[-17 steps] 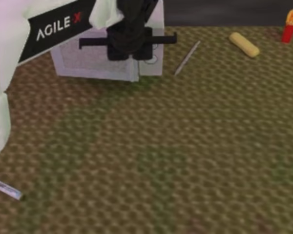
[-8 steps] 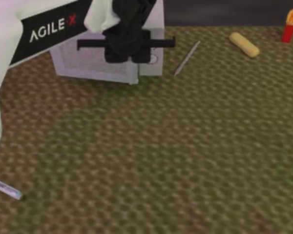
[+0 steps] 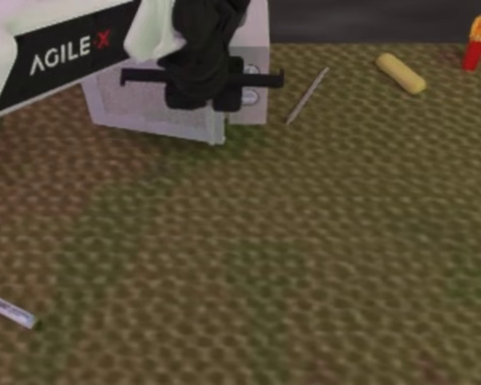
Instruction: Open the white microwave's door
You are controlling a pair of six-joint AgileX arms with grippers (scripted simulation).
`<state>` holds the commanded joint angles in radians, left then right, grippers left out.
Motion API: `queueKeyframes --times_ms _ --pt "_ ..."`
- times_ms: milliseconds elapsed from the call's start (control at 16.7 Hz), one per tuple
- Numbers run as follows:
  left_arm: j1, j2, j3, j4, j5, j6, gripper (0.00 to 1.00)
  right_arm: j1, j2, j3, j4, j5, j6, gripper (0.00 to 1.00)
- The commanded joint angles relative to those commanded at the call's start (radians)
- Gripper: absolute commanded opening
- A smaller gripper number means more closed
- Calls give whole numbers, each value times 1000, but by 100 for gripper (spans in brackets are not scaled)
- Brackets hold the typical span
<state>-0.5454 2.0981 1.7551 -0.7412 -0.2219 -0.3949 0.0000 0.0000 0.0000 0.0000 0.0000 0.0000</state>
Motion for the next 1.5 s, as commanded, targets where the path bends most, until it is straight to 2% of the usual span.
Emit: queueKeyframes --times_ms 1260,1500 --pt "0 0 0 0 0 0 0 0 0 0 0 0 0 100" --pt "-2 -19 -30 18 16 20 0 0 0 0 0 0 0 100"
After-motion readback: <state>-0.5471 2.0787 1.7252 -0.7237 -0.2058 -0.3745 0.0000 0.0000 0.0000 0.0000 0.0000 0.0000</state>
